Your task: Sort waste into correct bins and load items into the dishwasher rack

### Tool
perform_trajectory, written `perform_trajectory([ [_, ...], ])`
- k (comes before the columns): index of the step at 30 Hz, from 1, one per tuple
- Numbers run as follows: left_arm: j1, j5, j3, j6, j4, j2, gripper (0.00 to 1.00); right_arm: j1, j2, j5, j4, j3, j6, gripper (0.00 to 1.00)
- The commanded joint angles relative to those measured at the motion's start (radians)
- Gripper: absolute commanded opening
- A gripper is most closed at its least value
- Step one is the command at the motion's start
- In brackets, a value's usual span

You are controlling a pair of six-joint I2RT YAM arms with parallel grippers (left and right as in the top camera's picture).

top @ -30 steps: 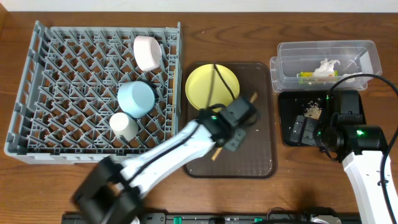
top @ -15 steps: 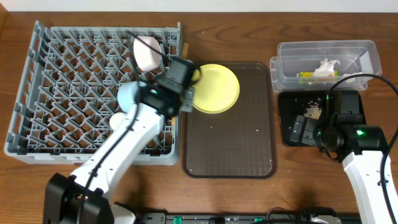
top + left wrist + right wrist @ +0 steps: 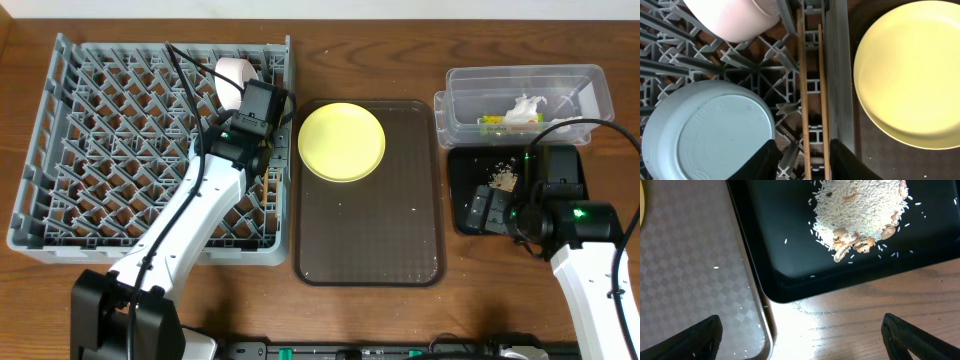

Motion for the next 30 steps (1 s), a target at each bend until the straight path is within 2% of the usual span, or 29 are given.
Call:
perform_trajectory([
  [1, 0.000, -0.008, -0.003, 0.005, 0.000, 0.008, 0.41, -0.015, -0.002, 0.003, -0.002, 0.005, -0.005, 0.99],
  [4, -0.014, -0.008, -0.003, 0.006, 0.000, 0.006, 0.47, -0.015, -0.002, 0.003, -0.001, 0.005, -0.005, 0.99],
  [8, -0.069, -0.008, -0.003, 0.014, 0.003, 0.003, 0.47, -0.015, -0.002, 0.003, 0.000, 0.004, -0.005, 0.99],
  [10, -0.109, 0.000, -0.003, 0.056, 0.013, 0.003, 0.47, -0.015, -0.002, 0.003, 0.002, 0.005, -0.005, 0.99],
  [18, -0.294, 0.044, -0.003, 0.126, 0.172, 0.022, 0.47, -0.015, -0.002, 0.003, 0.003, 0.005, -0.005, 0.99],
  [30, -0.337, 0.065, -0.003, 0.126, 0.340, 0.227, 0.49, -0.015, -0.002, 0.003, 0.003, 0.005, -0.005, 0.99],
])
